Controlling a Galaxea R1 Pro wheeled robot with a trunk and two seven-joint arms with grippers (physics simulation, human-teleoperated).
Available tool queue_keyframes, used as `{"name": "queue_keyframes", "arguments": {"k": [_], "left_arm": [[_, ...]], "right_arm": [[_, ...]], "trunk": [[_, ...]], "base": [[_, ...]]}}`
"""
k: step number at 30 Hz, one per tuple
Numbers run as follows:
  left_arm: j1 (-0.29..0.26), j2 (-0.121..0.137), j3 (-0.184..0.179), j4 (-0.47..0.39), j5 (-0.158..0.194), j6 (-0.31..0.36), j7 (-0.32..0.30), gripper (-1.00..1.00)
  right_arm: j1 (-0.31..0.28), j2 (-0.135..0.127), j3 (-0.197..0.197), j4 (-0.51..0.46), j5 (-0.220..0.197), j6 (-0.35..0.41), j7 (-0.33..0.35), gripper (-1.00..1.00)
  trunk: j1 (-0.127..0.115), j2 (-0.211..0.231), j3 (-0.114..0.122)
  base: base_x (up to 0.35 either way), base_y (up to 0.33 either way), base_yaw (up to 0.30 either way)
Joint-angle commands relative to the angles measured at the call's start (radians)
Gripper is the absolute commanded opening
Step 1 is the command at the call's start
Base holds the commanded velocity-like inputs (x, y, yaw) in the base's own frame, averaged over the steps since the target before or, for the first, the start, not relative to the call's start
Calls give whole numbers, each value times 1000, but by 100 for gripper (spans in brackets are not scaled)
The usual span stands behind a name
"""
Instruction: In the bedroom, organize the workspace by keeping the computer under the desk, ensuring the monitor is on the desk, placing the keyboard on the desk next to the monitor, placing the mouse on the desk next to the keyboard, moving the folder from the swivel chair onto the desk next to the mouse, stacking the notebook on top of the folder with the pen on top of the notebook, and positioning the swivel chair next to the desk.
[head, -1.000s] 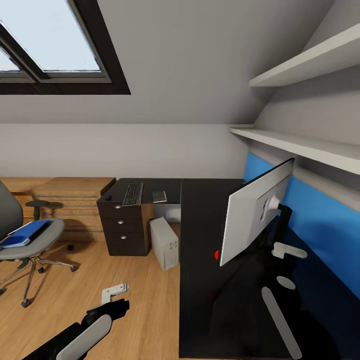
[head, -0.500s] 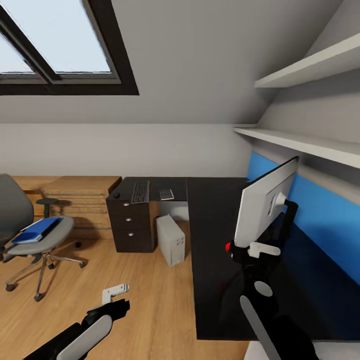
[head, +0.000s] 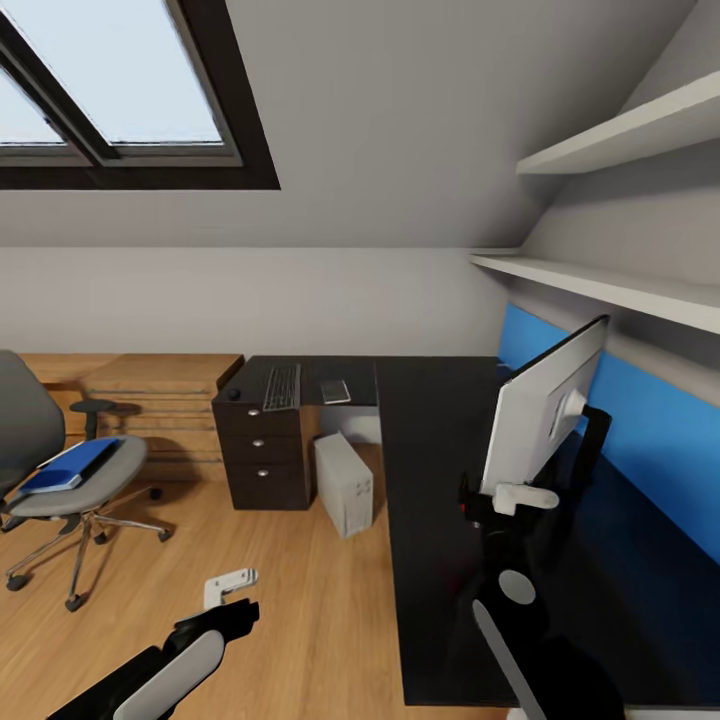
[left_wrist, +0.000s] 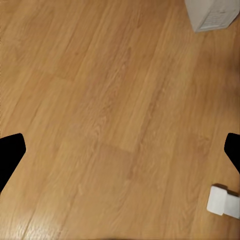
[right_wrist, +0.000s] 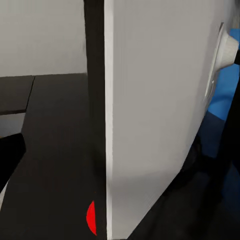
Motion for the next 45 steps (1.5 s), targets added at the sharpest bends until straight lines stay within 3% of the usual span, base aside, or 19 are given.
{"name": "queue_keyframes", "arguments": {"k": [1, 9, 23, 45], "left_arm": [[-1, 1, -3, 1, 2, 3, 6, 100], [-1, 1, -3, 46, -1, -13, 6, 100], [-1, -1, -5, 52, -2, -22, 6, 100], [-1, -1, -9, 52, -2, -22, 6, 100]], "right_arm": [[-1, -1, 3, 3, 7, -5, -8, 100], [-1, 1, 8, 30, 49, -56, -43, 100], [-1, 3, 12, 50, 54, -63, -88, 100], [-1, 3, -7, 84, 50, -58, -98, 100]], "trunk": [[0, -1, -1], [0, -1, -1], [0, -1, -1], [0, -1, -1]], "base": [[157, 31, 0], [120, 10, 0], [106, 1, 0], [14, 0, 0]]}}
